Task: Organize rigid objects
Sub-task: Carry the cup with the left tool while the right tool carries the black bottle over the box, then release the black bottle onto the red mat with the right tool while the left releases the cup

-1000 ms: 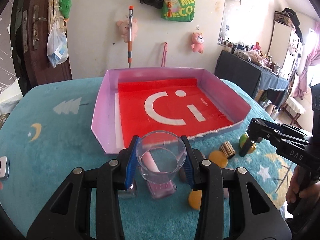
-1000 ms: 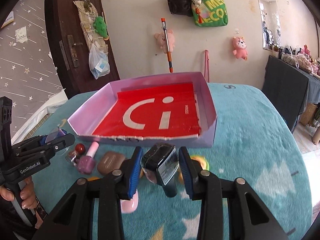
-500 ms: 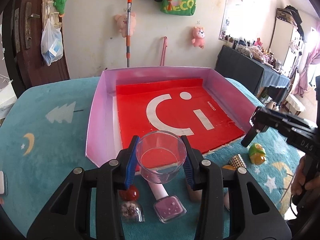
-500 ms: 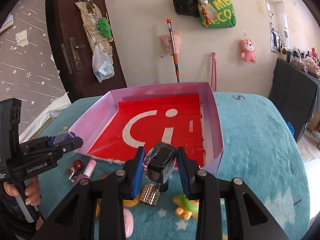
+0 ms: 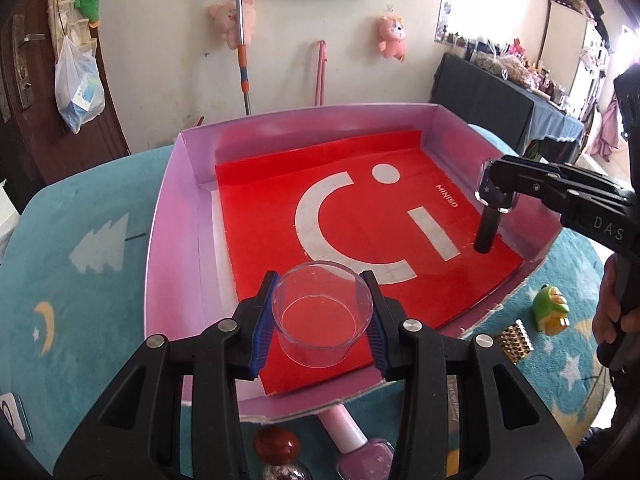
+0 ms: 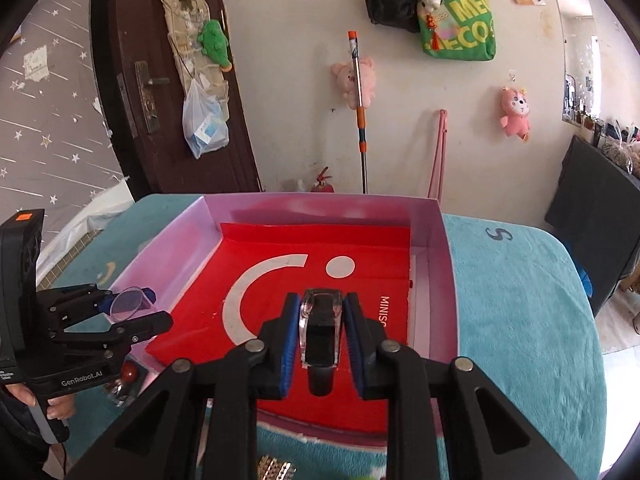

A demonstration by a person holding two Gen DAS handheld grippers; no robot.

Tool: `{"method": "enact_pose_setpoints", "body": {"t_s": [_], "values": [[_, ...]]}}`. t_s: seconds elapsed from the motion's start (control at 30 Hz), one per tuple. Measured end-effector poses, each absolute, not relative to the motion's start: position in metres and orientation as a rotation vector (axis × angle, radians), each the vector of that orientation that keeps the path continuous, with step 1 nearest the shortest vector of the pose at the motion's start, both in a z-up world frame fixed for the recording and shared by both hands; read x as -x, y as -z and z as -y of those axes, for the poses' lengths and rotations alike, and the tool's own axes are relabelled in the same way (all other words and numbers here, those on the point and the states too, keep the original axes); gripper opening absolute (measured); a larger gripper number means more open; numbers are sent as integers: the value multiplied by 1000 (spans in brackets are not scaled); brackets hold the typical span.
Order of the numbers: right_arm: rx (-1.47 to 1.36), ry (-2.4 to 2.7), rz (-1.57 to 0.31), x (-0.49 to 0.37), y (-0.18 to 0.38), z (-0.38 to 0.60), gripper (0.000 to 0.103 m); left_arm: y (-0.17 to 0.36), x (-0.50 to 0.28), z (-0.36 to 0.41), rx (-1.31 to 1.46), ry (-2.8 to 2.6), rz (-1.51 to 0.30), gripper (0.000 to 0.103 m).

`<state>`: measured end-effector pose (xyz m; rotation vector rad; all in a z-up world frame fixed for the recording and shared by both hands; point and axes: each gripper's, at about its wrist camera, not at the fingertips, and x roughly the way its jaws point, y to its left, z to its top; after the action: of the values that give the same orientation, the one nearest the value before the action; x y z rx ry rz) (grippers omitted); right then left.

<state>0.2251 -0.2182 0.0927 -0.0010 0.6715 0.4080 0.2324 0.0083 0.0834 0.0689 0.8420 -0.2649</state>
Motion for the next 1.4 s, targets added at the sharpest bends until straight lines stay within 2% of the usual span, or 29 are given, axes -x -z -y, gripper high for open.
{"method": "enact_pose_setpoints", "body": {"t_s": [0.47, 1.4], "values": [[-94, -401, -746, -255, -71, 229, 24, -53, -252, -5, -70, 286, -975, 38], [-161, -466, -977, -229, -62, 263, 25, -49, -251, -6, -78, 299, -976, 38]]}}
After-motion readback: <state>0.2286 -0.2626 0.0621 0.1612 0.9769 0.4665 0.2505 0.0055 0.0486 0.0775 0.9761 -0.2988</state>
